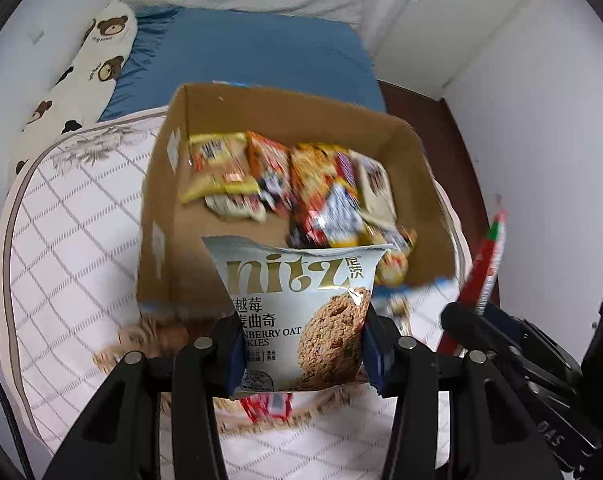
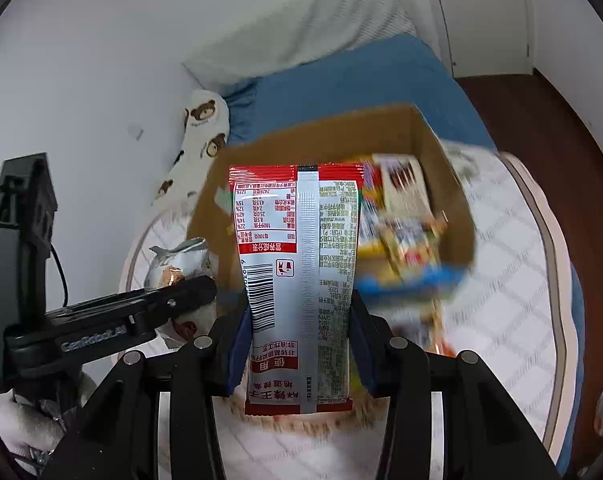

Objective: Organize snacks
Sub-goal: 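Carry both packs into the cardboard box and open both tools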

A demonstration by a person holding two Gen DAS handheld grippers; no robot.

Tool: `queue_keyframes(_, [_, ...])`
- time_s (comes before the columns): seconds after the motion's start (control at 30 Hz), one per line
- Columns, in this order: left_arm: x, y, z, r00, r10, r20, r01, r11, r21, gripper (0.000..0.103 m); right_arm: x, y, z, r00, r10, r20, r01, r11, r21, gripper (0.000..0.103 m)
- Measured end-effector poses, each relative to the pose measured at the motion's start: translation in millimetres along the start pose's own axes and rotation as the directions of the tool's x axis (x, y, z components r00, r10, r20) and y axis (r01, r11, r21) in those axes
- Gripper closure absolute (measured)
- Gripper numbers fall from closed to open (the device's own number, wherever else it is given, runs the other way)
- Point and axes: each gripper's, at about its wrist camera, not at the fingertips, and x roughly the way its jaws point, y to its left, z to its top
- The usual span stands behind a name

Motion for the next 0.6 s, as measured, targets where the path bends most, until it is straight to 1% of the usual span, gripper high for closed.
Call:
queue_keyframes(0.03, [7, 5, 14, 1.0, 0.007, -0.009, -0.007, 1.0, -0.015, 0.059, 10, 2, 11, 1.0, -0.003, 0.002, 0.003, 1.0, -0.005, 0.056])
queue_keyframes(0.07, [17, 9, 26, 0.999, 0.015, -0.03, -0.015, 1.0, -0.018, 0.059, 16, 4, 21, 1.0, -0.01, 0.004, 0.01, 1.0, -0.015, 0.056])
queue_keyframes(0.1, [28, 13, 36, 0.999, 0.016, -0.049, -0.018, 0.999, -0.033, 0.059, 27, 6, 35, 1.0, -0.022, 0.001, 0.022, 0.999, -0.028, 0.056])
queue_keyframes(0.13, [42, 21, 45, 0.997, 0.014, -0.078, -0.019, 0.998, -0.058, 0.059, 35, 7, 42, 1.0, -0.029, -0.003, 0.029, 0.999, -0.034, 0.056])
queue_keyframes(0.2, [66, 33, 57, 0.991, 0.009, -0.133, -0.021, 0.996, -0.089, 0.059, 60, 6, 58, 0.999, -0.045, -0.027, 0.044, 0.998, -0.046, 0.056])
queue_keyframes(0.27, [89, 44, 63, 0.983, 0.01, -0.183, -0.032, 0.992, -0.118, 0.059, 89, 3, 71, 0.996, -0.069, -0.062, 0.066, 0.996, -0.06, 0.056])
queue_keyframes(0.33, [110, 53, 64, 0.973, 0.013, -0.229, -0.046, 0.989, -0.139, 0.059, 115, -2, 74, 0.992, -0.083, -0.093, 0.077, 0.995, -0.068, 0.056])
queue_keyframes(0.4, [122, 59, 60, 0.966, 0.006, -0.259, -0.049, 0.986, -0.159, 0.059, 136, -6, 72, 0.987, -0.099, -0.128, 0.09, 0.993, -0.072, 0.056])
queue_keyframes(0.53, [138, 67, 52, 0.955, 0.018, -0.296, -0.07, 0.984, -0.166, 0.058, 166, -18, 62, 0.976, -0.099, -0.191, 0.092, 0.995, -0.048, 0.056])
queue_keyframes(0.6, [144, 70, 52, 0.956, 0.018, -0.294, -0.07, 0.983, -0.169, 0.052, 181, -24, 56, 0.965, -0.091, -0.246, 0.085, 0.996, -0.035, 0.052])
